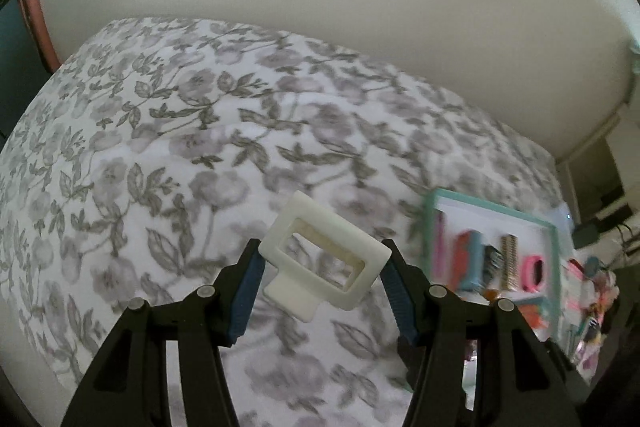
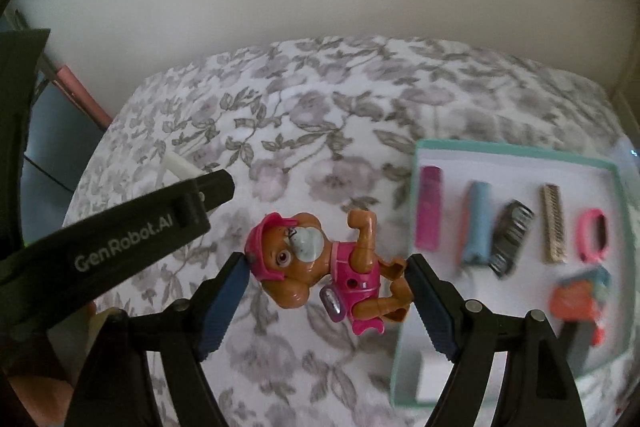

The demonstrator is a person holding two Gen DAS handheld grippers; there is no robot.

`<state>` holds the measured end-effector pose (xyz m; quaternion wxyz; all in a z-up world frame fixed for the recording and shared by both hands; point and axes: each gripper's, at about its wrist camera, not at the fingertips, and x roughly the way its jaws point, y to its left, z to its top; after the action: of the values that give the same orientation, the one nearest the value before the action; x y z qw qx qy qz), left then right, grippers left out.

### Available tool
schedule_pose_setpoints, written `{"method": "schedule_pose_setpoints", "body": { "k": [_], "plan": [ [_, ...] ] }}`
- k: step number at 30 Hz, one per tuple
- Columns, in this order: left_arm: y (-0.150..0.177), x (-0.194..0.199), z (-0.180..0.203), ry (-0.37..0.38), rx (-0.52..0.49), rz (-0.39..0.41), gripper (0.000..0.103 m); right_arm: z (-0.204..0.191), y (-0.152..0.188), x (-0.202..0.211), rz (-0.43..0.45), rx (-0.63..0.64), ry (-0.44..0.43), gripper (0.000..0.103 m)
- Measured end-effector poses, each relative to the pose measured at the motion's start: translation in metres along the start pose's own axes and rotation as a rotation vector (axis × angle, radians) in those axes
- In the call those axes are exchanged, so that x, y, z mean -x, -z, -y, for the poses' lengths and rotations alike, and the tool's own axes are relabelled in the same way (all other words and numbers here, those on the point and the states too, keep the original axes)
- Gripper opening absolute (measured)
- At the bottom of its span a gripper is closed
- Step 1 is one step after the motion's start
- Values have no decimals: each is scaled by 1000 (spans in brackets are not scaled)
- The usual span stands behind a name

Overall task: Organize rigid objects
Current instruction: 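Carry the white frame and toy dog figure with both tools over the tray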

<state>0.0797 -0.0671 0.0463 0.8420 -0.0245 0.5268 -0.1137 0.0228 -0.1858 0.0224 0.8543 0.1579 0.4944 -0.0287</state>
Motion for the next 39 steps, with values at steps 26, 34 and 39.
{"method": "schedule_pose_setpoints", "body": {
  "k": [26, 34, 39],
  "plan": [
    [91, -28, 117, 119, -181, -110, 60, 156, 68, 33, -98, -293, 266, 82],
    [93, -34, 113, 148, -163, -140, 60, 161, 72, 27, -113, -299, 285, 82],
    [92, -39, 119, 163, -178, -139, 60, 157, 71, 21, -123, -273, 302, 82]
  ]
}}
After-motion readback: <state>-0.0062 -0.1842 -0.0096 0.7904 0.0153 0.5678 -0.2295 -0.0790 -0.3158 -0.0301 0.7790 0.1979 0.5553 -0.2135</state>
